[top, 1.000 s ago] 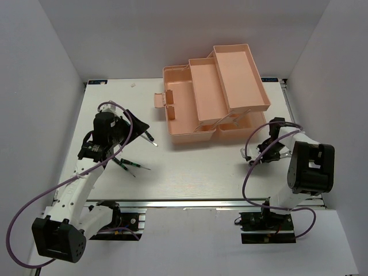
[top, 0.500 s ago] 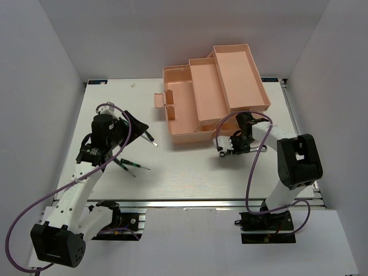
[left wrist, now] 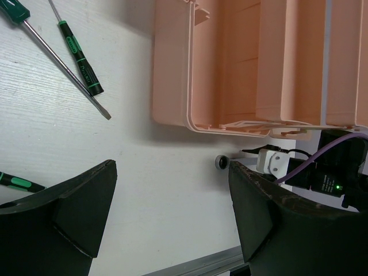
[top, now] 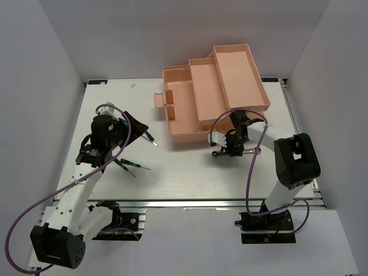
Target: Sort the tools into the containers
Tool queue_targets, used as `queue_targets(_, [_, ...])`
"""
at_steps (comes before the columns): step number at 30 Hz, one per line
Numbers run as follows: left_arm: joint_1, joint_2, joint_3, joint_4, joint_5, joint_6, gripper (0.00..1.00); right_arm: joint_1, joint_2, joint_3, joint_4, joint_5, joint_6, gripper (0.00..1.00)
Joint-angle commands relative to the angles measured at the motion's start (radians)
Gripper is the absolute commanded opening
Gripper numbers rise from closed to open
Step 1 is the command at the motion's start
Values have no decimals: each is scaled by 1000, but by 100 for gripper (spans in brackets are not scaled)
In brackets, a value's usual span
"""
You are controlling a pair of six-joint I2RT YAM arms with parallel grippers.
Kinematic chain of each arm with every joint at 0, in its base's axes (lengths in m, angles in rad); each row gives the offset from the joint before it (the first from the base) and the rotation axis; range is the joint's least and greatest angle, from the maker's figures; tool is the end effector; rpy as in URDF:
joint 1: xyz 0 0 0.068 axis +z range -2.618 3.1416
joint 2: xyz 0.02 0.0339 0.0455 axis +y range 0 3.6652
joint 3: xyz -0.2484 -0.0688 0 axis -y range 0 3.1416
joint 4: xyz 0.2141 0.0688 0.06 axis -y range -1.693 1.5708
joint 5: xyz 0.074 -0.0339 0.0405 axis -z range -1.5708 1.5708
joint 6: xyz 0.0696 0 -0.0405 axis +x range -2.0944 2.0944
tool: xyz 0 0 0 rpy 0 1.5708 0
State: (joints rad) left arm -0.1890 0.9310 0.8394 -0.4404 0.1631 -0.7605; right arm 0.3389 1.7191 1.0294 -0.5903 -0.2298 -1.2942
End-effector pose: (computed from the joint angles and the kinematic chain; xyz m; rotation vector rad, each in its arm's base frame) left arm 0.2074 -0.0512 0.2806 -0.5170 2.1213 -0.7286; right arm 0.2783 0.1149 0.1334 -2.0564 1.8677 0.0977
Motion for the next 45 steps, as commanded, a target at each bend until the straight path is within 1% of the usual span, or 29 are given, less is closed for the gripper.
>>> queue_targets(1, [2,-20,-11,8,-13,1,88,-11,76,-81,-23,92,-11,53])
queue_targets(11, [2,-20,-14,12,-11,1,88,-35,120,-84,-69,184,-103,48])
queue_targets(16, [2,-23,-17,9,-14,1,88,-37,142,-75,-72,167,-99,45])
queue_targets(18, [0,-26,-19,6,-16,1,88,-34,151,-65,-78,150,-90,38])
queue_targets(19, [0,-27,-22,6,-17,3,88,-32,155,-52,-83,144,-82,32])
queue_targets(21, [0,-32,-26,5,-20,1,88,-29,158,-45,-94,136,-79,27])
queue_targets(22, [2,-32,-28,3,-22,1,88,-29,160,-40,-104,126,-79,23])
queue_targets(24, [2,-35,-29,2,-23,0,88,-29,160,-35,-121,112,-79,19])
queue_targets(25, [2,-37,-29,0,-25,0,88,-29,160,-29,-149,84,-86,12])
queue_targets(27, [2,-41,-33,-4,-27,0,88,-29,146,-20,-173,57,-86,3])
queue_targets(28, [0,-43,-34,-6,-28,0,88,-29,137,-15,-189,20,-88,0])
queue_targets(33, [2,-50,-39,-9,-30,0,88,-29,48,6,-239,-81,-90,0])
queue_targets(40, [2,-47,-42,-1,-28,0,88,-29,-32,54,-316,-232,-59,0])
queue_targets(45, [2,-43,-46,6,-25,1,88,-29,-52,66,-325,-269,-25,0])
